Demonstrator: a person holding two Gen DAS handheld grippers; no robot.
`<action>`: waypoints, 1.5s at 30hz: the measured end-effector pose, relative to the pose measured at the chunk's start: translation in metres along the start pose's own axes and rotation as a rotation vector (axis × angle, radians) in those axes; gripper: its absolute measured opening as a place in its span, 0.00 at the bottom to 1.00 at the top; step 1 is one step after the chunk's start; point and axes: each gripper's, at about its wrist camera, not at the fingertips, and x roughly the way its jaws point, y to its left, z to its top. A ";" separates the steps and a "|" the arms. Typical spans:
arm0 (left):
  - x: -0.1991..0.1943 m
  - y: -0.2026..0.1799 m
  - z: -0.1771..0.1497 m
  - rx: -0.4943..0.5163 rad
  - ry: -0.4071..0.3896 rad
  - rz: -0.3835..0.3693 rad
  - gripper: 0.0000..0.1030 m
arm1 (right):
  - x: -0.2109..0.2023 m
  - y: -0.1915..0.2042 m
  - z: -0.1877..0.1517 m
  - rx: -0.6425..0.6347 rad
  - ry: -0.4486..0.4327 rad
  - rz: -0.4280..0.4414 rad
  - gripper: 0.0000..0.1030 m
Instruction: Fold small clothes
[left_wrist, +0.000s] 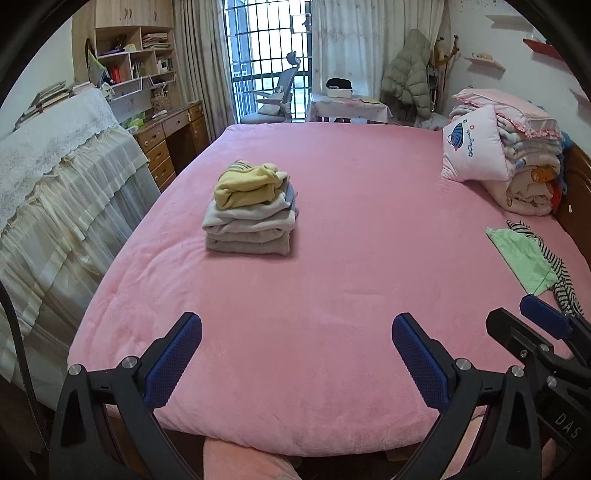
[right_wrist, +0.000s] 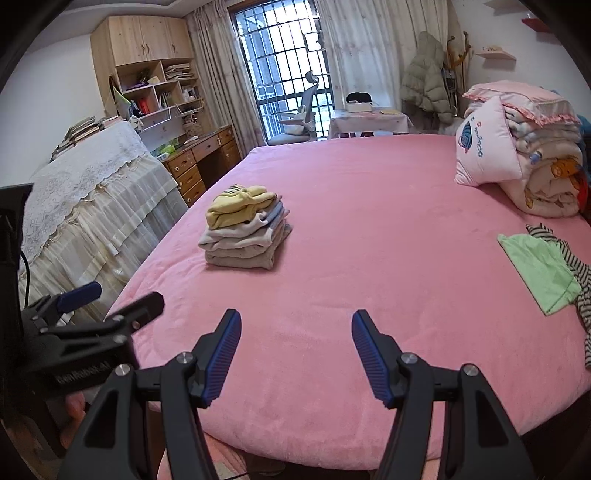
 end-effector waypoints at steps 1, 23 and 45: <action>0.000 -0.001 -0.002 -0.012 0.001 -0.002 0.99 | 0.000 0.001 -0.002 -0.005 -0.001 -0.008 0.61; 0.025 -0.015 -0.016 -0.044 0.033 0.013 0.99 | 0.015 -0.017 -0.022 -0.001 0.022 -0.103 0.64; 0.027 -0.024 -0.017 -0.039 0.026 0.008 0.99 | 0.012 -0.028 -0.024 0.020 0.010 -0.118 0.64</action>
